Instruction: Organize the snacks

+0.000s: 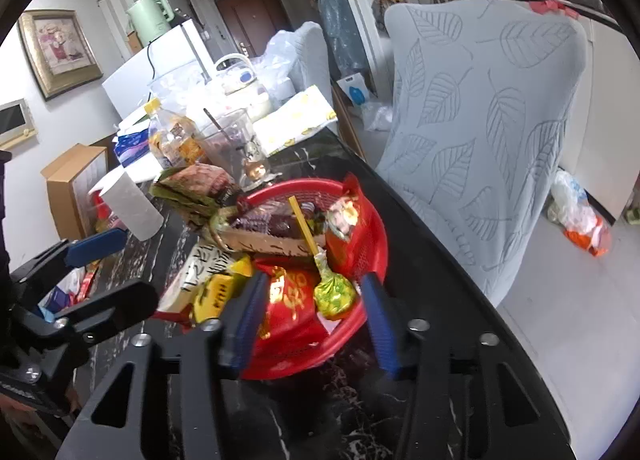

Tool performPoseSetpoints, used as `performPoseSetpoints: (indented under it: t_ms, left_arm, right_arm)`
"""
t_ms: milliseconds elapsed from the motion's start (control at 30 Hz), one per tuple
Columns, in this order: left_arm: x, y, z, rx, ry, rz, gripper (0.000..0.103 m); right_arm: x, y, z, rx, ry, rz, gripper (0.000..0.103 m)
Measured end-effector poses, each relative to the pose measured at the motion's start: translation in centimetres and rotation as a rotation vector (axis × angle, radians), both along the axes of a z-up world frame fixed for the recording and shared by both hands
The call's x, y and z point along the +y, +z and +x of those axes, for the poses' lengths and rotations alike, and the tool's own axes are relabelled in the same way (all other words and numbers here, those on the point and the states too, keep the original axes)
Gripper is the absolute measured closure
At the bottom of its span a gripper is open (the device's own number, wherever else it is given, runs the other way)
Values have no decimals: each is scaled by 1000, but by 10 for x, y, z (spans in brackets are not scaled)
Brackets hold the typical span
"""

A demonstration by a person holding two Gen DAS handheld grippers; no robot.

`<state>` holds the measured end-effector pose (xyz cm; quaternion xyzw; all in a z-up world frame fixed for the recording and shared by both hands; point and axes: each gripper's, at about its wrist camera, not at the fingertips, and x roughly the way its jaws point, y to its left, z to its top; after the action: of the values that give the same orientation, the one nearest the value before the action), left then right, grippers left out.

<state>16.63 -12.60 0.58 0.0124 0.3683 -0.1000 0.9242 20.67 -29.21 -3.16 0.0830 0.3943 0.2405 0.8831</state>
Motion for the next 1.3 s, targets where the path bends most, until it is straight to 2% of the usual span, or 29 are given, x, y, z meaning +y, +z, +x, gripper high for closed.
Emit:
performPoseSetpoints:
  t_ms: [133, 333, 767, 833, 1000, 1067, 1300]
  left_arm:
    - [-2, 0, 0, 6, -4, 1, 5]
    - [0, 7, -7, -7, 10, 6, 5]
    - [5, 53, -44, -114, 29, 6, 5]
    - [6, 62, -53, -138, 25, 7, 5]
    - [8, 81, -74, -188, 41, 37, 5]
    - [12, 88, -85, -206, 51, 38, 5]
    - [19, 97, -110, -232, 76, 47, 5]
  right_arm:
    - [-6, -4, 1, 26, -19, 8, 51]
    - [-10, 6, -9, 11, -43, -35, 50]
    - [-10, 65, -57, -102, -80, -117, 46]
    - [-9, 77, -68, -127, -87, -124, 30]
    - [-5, 101, -93, -207, -101, -144, 27]
    - [-3, 109, -104, -224, -111, -155, 21]
    - [0, 117, -135, -220, -137, -156, 19]
